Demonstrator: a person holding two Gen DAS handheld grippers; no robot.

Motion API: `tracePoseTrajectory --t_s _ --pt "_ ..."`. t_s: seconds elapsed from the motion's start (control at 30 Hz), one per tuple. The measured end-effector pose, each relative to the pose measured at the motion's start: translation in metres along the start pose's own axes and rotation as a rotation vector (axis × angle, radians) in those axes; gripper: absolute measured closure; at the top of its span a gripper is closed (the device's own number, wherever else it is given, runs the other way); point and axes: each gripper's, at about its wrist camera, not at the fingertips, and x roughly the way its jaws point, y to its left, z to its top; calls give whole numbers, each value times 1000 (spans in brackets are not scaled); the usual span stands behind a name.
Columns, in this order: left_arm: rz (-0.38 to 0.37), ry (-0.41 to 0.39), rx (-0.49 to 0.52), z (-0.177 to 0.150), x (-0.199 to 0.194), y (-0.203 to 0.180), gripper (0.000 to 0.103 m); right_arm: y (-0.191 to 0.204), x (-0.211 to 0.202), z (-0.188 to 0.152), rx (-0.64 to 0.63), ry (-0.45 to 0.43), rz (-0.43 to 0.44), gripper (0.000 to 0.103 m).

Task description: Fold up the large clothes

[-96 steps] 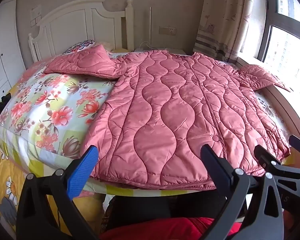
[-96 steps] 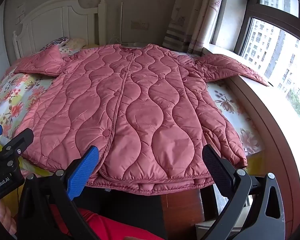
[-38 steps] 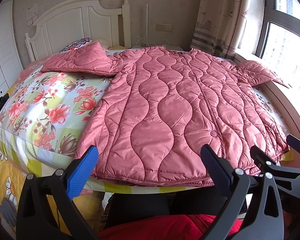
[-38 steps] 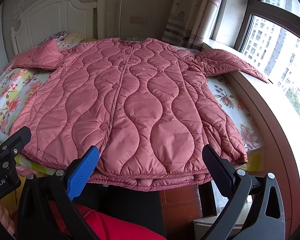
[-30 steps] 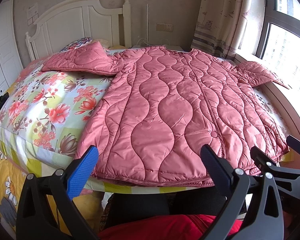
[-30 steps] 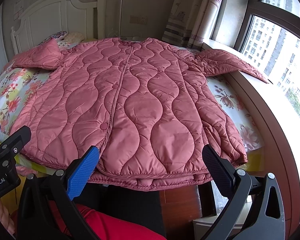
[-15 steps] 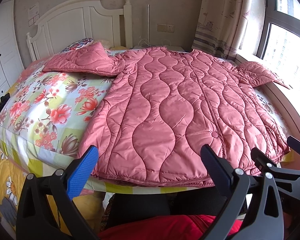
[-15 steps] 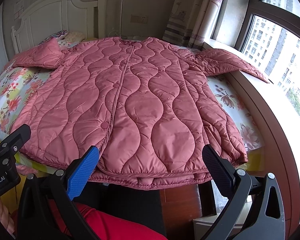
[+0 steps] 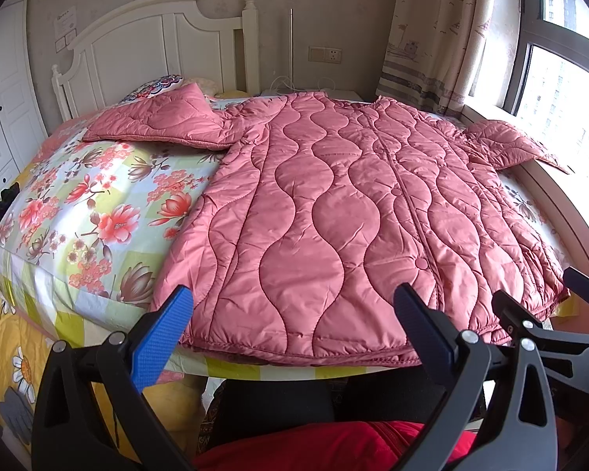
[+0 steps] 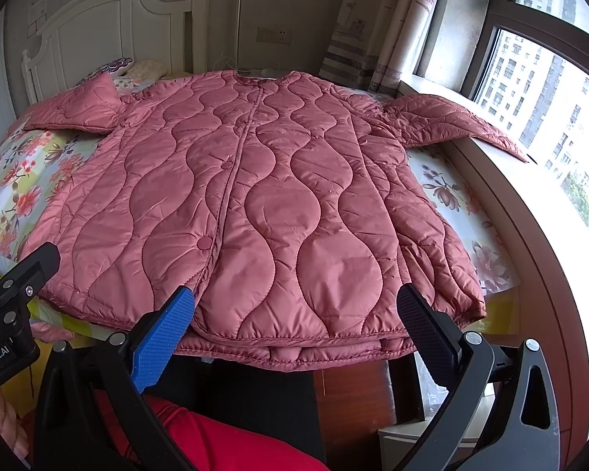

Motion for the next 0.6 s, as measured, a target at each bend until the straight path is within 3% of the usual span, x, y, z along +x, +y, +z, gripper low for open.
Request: tracePoseTrajectory --t_s 0.6 --pt "6 1 7 1 0 -2 2 -2 5 3 -21 16 7 4"
